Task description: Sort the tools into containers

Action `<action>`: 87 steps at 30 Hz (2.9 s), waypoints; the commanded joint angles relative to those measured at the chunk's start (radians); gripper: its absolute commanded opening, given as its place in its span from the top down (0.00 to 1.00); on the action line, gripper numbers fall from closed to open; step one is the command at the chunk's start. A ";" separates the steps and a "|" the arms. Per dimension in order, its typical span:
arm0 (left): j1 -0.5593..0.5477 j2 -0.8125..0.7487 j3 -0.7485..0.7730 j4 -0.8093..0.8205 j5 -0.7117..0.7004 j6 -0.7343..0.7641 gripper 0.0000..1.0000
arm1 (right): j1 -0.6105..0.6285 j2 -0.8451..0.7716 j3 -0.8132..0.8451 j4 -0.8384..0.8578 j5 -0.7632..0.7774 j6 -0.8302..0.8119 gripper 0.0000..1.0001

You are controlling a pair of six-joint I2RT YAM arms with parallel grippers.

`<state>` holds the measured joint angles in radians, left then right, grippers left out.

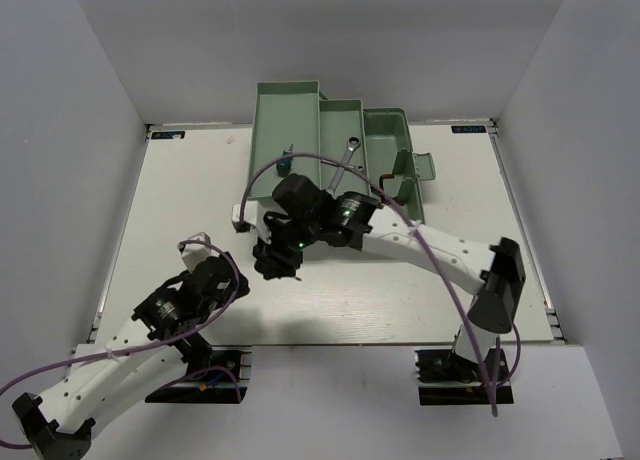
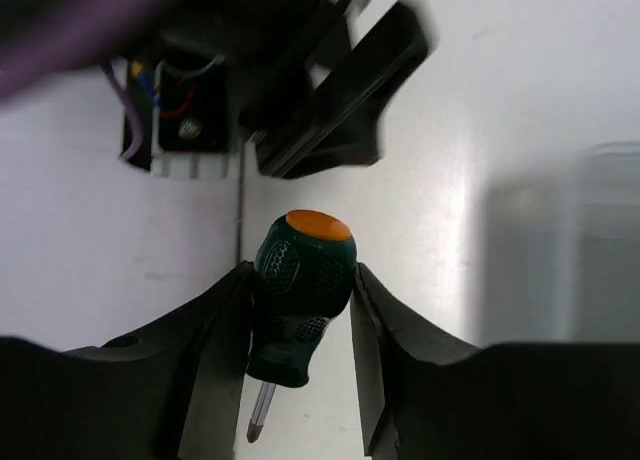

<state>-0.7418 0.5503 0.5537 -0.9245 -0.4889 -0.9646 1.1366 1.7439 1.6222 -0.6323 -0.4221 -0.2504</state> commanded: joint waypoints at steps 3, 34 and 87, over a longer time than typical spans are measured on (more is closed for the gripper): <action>-0.001 -0.039 -0.017 0.065 0.042 -0.066 0.22 | -0.024 -0.080 0.143 -0.035 0.264 -0.099 1.00; -0.001 0.165 0.075 0.271 -0.117 -0.029 0.30 | -0.199 0.014 0.232 0.332 0.708 -0.115 0.29; -0.001 -0.208 -0.248 0.197 -0.045 -0.304 0.42 | -0.014 0.224 -0.084 0.395 0.537 -0.555 1.00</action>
<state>-0.7418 0.3256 0.3542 -0.8246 -0.5301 -1.1538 1.1122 1.9949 1.5162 -0.2062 0.1127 -0.7704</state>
